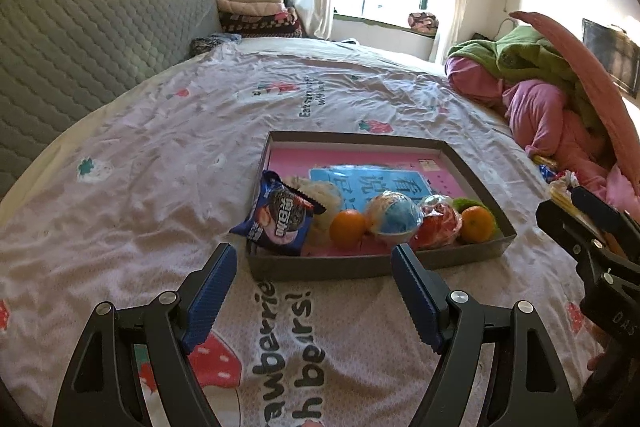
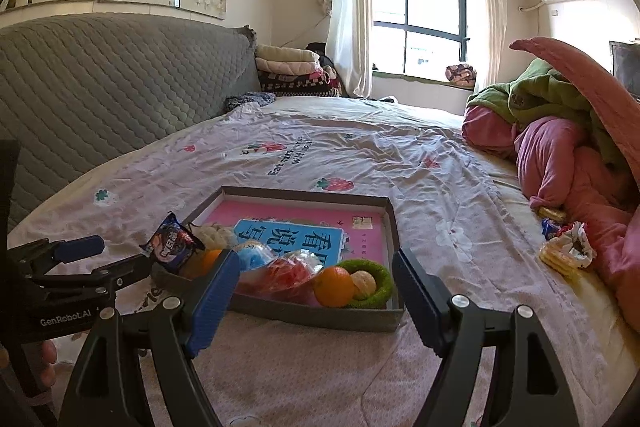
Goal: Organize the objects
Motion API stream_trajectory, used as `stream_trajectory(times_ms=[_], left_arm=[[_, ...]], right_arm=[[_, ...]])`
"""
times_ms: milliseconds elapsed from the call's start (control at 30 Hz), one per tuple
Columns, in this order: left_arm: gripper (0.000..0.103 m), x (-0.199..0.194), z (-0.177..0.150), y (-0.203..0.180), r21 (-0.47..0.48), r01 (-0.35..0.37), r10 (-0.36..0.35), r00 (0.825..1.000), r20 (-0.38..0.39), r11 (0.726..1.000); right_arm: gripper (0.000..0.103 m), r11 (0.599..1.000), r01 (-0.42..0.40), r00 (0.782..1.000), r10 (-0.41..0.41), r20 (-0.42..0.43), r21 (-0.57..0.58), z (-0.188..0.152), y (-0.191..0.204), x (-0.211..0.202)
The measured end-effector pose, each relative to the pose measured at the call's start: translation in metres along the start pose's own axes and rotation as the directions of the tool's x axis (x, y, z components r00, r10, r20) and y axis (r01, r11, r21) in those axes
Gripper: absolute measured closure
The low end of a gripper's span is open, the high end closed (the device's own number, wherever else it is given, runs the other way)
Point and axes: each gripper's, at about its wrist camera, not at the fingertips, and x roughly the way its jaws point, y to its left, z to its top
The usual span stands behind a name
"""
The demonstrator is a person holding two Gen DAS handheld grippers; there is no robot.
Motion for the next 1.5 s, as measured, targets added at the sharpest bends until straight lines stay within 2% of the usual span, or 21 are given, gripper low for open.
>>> stream_trajectory(times_ms=[167,533,800,1267,1500], left_arm=[[0.023,-0.002,-0.007,-0.004,0.0,0.003,-0.003,1.0,-0.026,1.0],[0.023,-0.006,-0.02,-0.01,0.027,-0.038,0.039,0.998,-0.052,0.999],[0.023,-0.003,-0.026,-0.013,0.037,-0.026,0.029,0.996,-0.08,0.999],[0.023,0.012,-0.041,-0.024,0.085,-0.025,0.033,0.996,-0.088,0.996],[0.023,0.019,-0.045,-0.019,0.073,-0.022,0.028,0.996,-0.089,0.997]], right_arm=[[0.025,1.0,0.001,1.0,-0.001,-0.009,0.0,-0.005,0.003,-0.006],[0.025,1.0,-0.001,1.0,0.001,-0.016,0.009,-0.018,0.005,-0.019],[0.025,1.0,-0.004,1.0,0.004,-0.009,0.007,-0.021,0.006,-0.023],[0.025,0.999,-0.017,1.0,0.018,-0.024,0.031,-0.04,0.002,-0.013],[0.025,0.999,-0.032,0.999,0.033,-0.035,0.041,-0.05,0.003,-0.006]])
